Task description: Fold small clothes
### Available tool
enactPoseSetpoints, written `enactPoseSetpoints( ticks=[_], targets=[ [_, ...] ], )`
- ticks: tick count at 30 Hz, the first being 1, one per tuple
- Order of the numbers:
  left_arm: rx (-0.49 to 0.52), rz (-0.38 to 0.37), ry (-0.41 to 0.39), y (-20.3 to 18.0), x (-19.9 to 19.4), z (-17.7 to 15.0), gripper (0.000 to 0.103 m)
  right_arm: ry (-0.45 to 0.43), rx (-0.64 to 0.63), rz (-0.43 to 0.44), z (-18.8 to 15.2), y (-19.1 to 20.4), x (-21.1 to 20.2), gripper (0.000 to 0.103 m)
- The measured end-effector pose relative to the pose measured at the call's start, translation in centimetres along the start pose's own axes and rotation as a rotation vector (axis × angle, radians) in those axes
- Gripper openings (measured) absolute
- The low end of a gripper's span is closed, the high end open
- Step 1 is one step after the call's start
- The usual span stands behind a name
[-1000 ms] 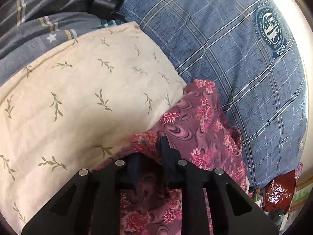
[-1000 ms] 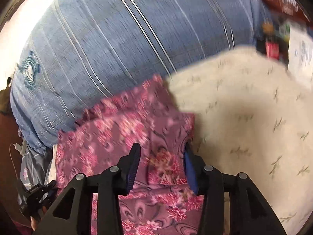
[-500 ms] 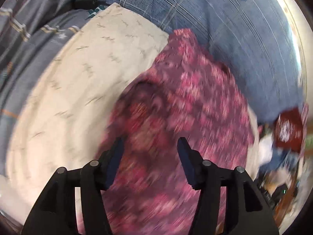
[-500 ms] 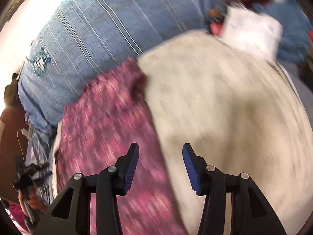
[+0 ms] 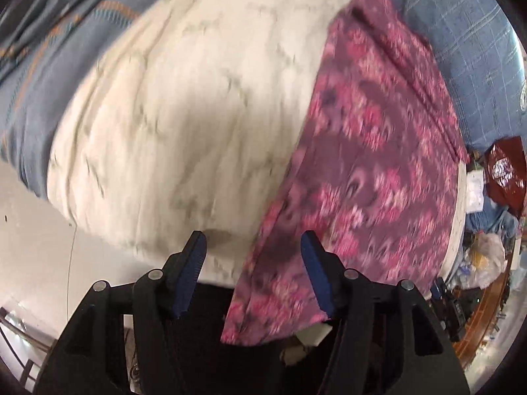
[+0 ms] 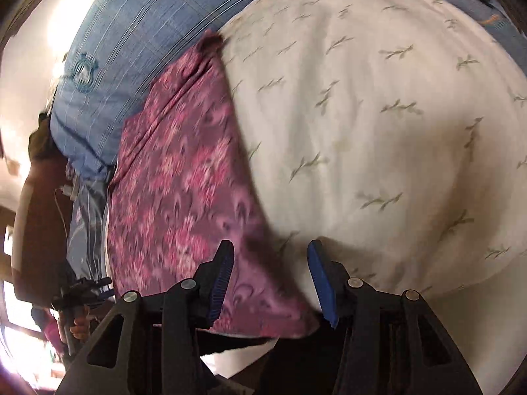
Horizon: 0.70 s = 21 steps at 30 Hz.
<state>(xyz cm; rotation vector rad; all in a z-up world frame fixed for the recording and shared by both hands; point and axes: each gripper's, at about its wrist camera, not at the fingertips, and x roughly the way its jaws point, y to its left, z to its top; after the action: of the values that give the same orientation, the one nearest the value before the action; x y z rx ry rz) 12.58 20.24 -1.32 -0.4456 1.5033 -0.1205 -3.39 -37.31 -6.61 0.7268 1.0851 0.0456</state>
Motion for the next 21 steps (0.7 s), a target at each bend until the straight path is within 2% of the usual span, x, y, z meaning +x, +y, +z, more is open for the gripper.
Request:
enactPoseSetpoints(
  ticks=[5,10,11,13,14,15,16,17,18,21],
  targets=[
    [0.001,-0.008,0.039,0.5,0.5,-1.6,0.060,0.056,-0.063,0.017,-1.2,1.2,1.0,0.050],
    [0.034,-0.031,0.044,-0.2,0.9,-2.6,0.059,0.062,-0.116,0.002,-2.1,1.9,1.2,0.050],
    [0.050,-0.046,0.035,-0.5,0.8,-2.9,0.056,0.066,-0.128,0.003,-2.2,2.0,1.2,0.050],
    [0.079,-0.061,0.031,-1.4,0.8,-3.2,0.029,0.081,-0.166,-0.003,-2.5,2.3,1.5,0.047],
    [0.093,-0.064,0.034,-1.7,0.8,-3.3,0.023,0.094,-0.198,-0.016,-2.8,2.6,1.7,0.045],
    [0.098,-0.071,0.034,-1.8,0.9,-3.3,0.013,0.097,-0.227,-0.031,-3.0,2.8,1.8,0.037],
    [0.097,-0.072,0.037,-1.8,1.0,-3.3,0.008,0.103,-0.255,-0.040,-3.3,3.0,2.0,0.022],
    [0.094,-0.076,0.039,-1.9,1.2,-3.2,0.007,0.112,-0.267,-0.042,-3.3,3.1,2.1,0.012],
    [0.093,-0.080,0.036,-1.9,1.3,-3.1,0.006,0.124,-0.266,-0.030,-3.4,3.1,2.2,0.007],
    [0.089,-0.134,0.022,-2.4,0.5,-3.1,0.005,0.103,-0.236,0.033,-3.3,2.8,1.5,0.007]
  ],
)
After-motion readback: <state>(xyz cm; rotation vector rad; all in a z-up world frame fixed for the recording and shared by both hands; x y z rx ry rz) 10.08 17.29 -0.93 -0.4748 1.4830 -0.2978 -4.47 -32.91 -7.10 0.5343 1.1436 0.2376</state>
